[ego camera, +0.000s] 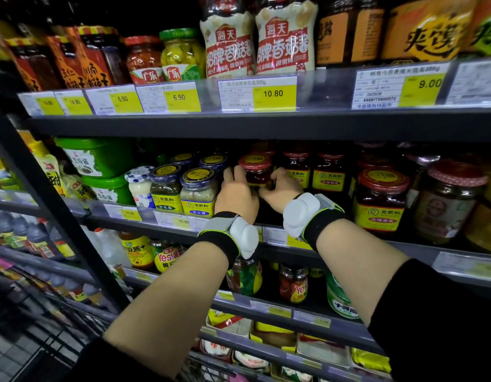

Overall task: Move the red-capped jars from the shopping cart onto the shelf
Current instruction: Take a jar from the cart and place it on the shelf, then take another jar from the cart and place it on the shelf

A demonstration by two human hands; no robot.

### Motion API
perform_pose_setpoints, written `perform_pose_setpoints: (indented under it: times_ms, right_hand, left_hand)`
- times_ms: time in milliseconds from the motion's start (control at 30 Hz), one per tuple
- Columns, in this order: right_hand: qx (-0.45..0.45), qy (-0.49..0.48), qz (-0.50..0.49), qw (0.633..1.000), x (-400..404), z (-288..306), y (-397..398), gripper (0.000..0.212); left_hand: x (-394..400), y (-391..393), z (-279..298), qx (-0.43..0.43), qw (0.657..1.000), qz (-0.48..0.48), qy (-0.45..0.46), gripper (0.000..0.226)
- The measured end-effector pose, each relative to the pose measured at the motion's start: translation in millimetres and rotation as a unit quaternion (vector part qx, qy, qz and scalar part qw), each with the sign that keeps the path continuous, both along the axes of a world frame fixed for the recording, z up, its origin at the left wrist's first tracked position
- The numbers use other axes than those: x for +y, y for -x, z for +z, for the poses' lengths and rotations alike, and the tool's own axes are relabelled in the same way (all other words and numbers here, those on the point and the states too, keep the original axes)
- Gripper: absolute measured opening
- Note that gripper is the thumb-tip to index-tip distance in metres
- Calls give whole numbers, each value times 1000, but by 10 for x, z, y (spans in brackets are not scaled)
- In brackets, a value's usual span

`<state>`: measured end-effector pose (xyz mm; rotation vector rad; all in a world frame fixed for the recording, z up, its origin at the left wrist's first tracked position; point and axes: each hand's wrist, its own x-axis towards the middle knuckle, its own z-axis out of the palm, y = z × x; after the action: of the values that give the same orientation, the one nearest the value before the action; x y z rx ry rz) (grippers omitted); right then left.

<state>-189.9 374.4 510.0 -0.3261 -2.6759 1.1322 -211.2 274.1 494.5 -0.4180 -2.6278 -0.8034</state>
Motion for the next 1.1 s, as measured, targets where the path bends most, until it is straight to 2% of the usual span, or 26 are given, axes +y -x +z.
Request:
perform_pose_setpoints:
  times_ms: [100,267,433,567,667,767,833,1000,1100]
  right_hand:
    - [-16,-27,30,999,-25,-8,-139,54]
    - [22,-91,71,993,-91,-92,-308,55]
    - [73,-241,99,963,-235,-184,-527,46]
    - [119,-268,111,949,-409,-320,-663,46]
    - [131,-286,140,939,-546,-448,-725,49]
    - [148,-285,182,930,-712,-591,-777,55]
    - [155,-280,207,925,-799,-700,-812,56]
    - [128,-266,258,920,-1100,-1110,-811,53]
    - [79,-261,296,916,-1316,-1431,-793,54]
  left_hand:
    - [-41,-83,22,10,1000,-15,13,46]
    - [-161,-237,-77,43,993,-82,73,39]
    - [-386,-367,-191,99,988,-73,95,45]
    - [-626,-488,-315,122,984,-49,120,47]
    - [-864,-561,-480,107,984,-27,138,51]
    - [-1108,-638,-679,80,984,-24,155,71]
    - [-1209,-699,-808,66,982,-26,173,77]
    - [-1532,-832,-1176,6,982,-18,186,74]
    - [-1782,-906,-1477,-61,975,-2,213,61]
